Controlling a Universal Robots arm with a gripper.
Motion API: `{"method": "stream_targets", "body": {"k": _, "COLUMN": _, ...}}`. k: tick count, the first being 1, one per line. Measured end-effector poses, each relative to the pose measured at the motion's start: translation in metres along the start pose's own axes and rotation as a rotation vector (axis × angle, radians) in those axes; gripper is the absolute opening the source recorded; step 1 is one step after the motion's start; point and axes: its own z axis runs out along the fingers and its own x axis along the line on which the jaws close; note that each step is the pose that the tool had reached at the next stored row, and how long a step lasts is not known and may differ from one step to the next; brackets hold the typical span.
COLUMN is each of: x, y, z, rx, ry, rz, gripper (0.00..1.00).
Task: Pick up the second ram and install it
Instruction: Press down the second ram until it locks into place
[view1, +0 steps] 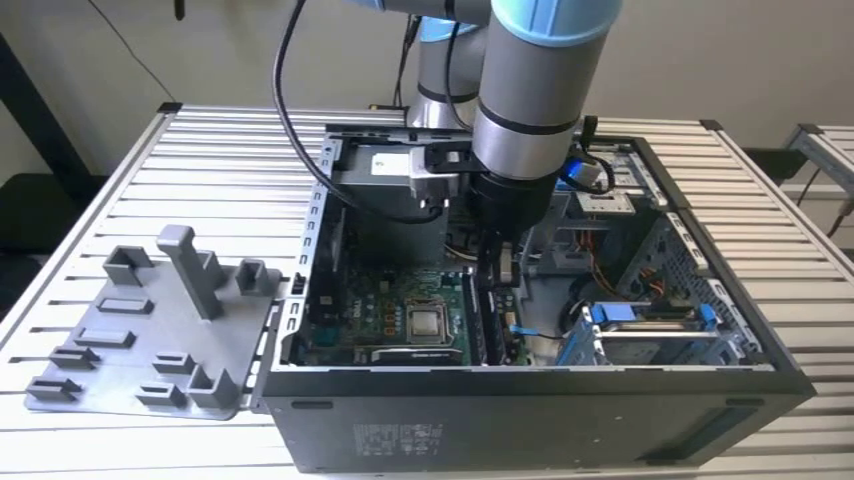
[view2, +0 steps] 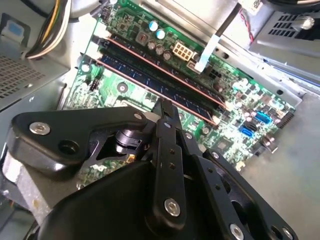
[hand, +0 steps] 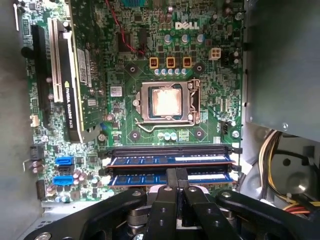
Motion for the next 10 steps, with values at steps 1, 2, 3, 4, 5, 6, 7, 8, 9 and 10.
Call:
{"method": "stream_targets", "body": {"k": 1, "x": 0.0000, "y": 0.0000, "z": -0.0004, "rx": 0.0001, "ry": -0.0003, "rz": 0.000, "gripper": 0.11}}
{"method": "stream_targets", "body": {"k": 2, "x": 0.0000, "y": 0.0000, "z": -0.0004, "rx": 0.0001, "ry": -0.0005, "rz": 0.000, "gripper": 0.11}}
{"method": "stream_targets", "body": {"k": 3, "x": 0.0000, "y": 0.0000, "z": -0.0005, "rx": 0.0001, "ry": -0.0005, "rz": 0.000, "gripper": 0.11}}
{"method": "stream_targets", "body": {"k": 4, "x": 0.0000, "y": 0.0000, "z": -0.0007, "rx": 0.0001, "ry": -0.0004, "rz": 0.000, "gripper": 0.11}}
{"method": "stream_targets", "body": {"k": 5, "x": 0.0000, "y": 0.0000, "z": -0.0009, "rx": 0.0000, "ry": -0.0002, "rz": 0.000, "gripper": 0.11}}
{"method": "stream_targets", "body": {"k": 6, "x": 0.0000, "y": 0.0000, "z": -0.0010, "rx": 0.0001, "ry": -0.0003, "rz": 0.000, "gripper": 0.11}}
{"method": "stream_targets", "body": {"k": 7, "x": 0.0000, "y": 0.0000, "z": -0.0011, "rx": 0.0000, "ry": -0.0003, "rz": 0.000, "gripper": 0.11}}
{"method": "stream_targets", "body": {"k": 8, "x": 0.0000, "y": 0.0000, "z": -0.0012, "rx": 0.0000, "ry": -0.0003, "rz": 0.000, "gripper": 0.11}}
{"method": "stream_targets", "body": {"k": 9, "x": 0.0000, "y": 0.0000, "z": -0.0014, "rx": 0.0000, "ry": -0.0002, "rz": 0.000, "gripper": 0.11}}
{"method": "stream_targets", "body": {"k": 10, "x": 0.0000, "y": 0.0000, "z": -0.0015, "rx": 0.0000, "ry": -0.0002, "rz": 0.000, "gripper": 0.11}}
